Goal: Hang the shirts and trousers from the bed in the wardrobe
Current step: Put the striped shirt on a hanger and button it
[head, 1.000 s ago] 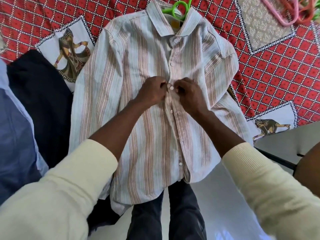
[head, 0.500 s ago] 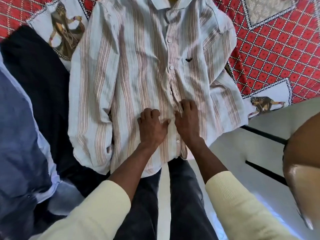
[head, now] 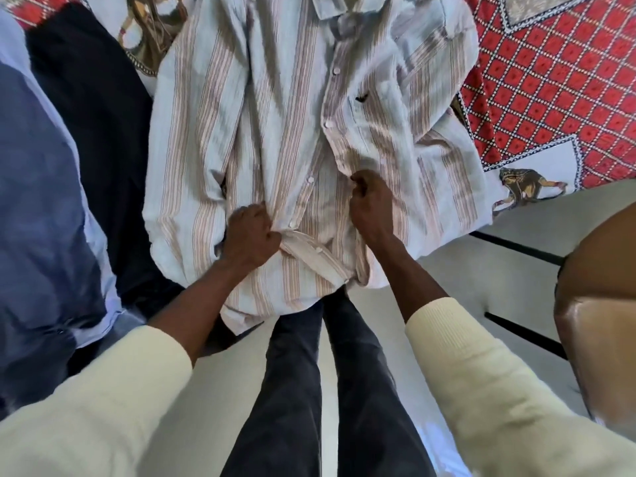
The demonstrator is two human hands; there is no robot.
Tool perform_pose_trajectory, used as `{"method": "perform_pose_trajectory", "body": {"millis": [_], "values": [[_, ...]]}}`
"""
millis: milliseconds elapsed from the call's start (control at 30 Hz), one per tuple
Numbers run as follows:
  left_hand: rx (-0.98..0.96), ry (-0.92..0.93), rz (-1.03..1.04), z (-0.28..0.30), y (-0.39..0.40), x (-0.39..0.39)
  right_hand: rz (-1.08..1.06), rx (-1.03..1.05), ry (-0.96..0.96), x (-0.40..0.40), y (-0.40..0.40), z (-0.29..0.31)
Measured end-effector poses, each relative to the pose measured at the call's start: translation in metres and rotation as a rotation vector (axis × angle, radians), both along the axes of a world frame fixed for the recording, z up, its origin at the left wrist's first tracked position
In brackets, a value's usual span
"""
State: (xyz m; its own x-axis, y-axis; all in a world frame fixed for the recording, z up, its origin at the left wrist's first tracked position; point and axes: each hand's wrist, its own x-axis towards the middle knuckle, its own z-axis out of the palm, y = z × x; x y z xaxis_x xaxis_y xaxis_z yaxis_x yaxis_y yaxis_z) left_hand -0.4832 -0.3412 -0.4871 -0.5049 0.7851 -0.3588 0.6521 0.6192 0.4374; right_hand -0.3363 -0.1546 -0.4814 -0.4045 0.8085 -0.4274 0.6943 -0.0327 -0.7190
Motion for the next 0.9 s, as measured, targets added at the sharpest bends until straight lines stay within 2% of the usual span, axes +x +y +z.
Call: {"method": "perform_pose_trajectory", "body": {"millis": [100,167,267,367,533,600,667,767,833,900], "values": [[-0.022,0.055,0.068,0.013,0.009,0.009,0.068,-0.009,-0.016,-0.009,-0.011,-0.002],[0.081,0.065,0.156,0.02,0.029,0.021,0.113,0.019,-0.042,-0.012,-0.017,-0.004],[0.225,-0.085,0.254,0.026,0.069,0.034,0.222,0.242,-0.11,-0.016,-0.018,-0.004],[0.186,-0.223,0.441,0.012,0.095,0.035,0.299,0.424,-0.105,-0.023,-0.015,-0.005],[0.173,-0.206,0.64,-0.003,0.102,0.035,0.333,0.45,-0.196,-0.03,-0.008,-0.01],[0.161,-0.217,0.648,-0.006,0.105,0.036,0.341,0.414,-0.246,-0.031,-0.008,-0.01],[0.129,-0.226,0.651,-0.007,0.108,0.034,0.264,0.285,-0.246,-0.035,-0.006,-0.009],[0.12,-0.277,0.68,-0.004,0.11,0.032,0.073,0.062,-0.138,-0.041,-0.002,-0.007],[0.116,-0.376,0.768,-0.007,0.109,0.031,0.001,-0.045,-0.059,-0.041,-0.001,-0.006],[0.144,-0.562,0.931,-0.009,0.109,0.029,-0.038,-0.159,-0.029,-0.041,-0.001,-0.008]]}}
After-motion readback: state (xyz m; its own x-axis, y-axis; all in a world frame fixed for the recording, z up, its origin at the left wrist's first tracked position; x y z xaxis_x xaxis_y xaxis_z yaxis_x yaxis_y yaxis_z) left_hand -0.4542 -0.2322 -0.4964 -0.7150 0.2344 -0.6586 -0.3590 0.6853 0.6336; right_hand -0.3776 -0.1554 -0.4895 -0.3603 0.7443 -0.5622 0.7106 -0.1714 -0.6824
